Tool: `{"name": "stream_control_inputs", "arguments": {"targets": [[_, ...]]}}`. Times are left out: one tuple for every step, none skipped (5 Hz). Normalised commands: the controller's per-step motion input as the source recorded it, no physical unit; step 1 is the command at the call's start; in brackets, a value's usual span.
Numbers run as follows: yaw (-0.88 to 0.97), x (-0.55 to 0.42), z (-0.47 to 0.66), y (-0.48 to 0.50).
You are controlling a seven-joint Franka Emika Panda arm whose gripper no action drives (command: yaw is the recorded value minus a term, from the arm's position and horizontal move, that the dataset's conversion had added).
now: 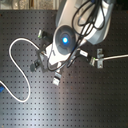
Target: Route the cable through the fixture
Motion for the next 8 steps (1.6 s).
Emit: {"name": "stream_control_inputs", "arguments": {"targets": [[0.67, -0.006, 0.04, -0.186], [0.09, 0.000, 0.00, 0.000], [0.65, -0.175, -0.14, -0.059], [0.79, -0.081, -0.32, 0.031], [0.66, -0.171, -0.33, -0.013], [0.11, -0.127, 0.00, -0.089], [0.25, -0.286, 0.14, -0.351], [0.21, -0.351, 0.11, -0.305]]}}
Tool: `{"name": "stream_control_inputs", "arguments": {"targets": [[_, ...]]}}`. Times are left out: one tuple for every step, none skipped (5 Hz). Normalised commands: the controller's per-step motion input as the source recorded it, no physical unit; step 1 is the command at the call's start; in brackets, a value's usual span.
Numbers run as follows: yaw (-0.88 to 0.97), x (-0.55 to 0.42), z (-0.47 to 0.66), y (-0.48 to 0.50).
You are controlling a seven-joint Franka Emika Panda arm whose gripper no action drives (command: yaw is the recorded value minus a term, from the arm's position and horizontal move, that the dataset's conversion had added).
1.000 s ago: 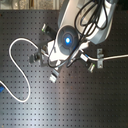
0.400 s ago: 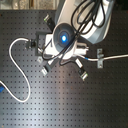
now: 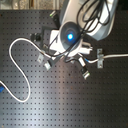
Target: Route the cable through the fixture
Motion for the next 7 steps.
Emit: {"name": "stream_control_inputs", "arguments": {"targets": [[0.29, -0.277, 0.09, -0.192], [0.35, -0.240, 0.06, 0.053], [0.14, -0.082, 0.20, 0.048], [0.15, -0.012, 0.39, 0.041], [0.15, 0.007, 0.42, 0.000], [0.15, 0.036, 0.15, 0.085], [0.11, -0.018, 0.04, 0.172]]}}
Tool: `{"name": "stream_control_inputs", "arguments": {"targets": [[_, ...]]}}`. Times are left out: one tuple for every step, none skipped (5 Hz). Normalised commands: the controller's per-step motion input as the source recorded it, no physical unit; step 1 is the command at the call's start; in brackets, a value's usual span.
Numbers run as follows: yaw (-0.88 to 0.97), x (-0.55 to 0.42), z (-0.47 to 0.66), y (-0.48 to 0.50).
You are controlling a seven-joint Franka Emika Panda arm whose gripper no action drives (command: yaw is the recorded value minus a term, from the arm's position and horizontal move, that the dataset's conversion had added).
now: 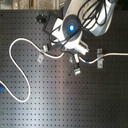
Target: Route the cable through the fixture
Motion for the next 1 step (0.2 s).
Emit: {"name": "stream_control_inputs", "arguments": {"targets": [[0.14, 0.035, 0.13, 0.203]]}}
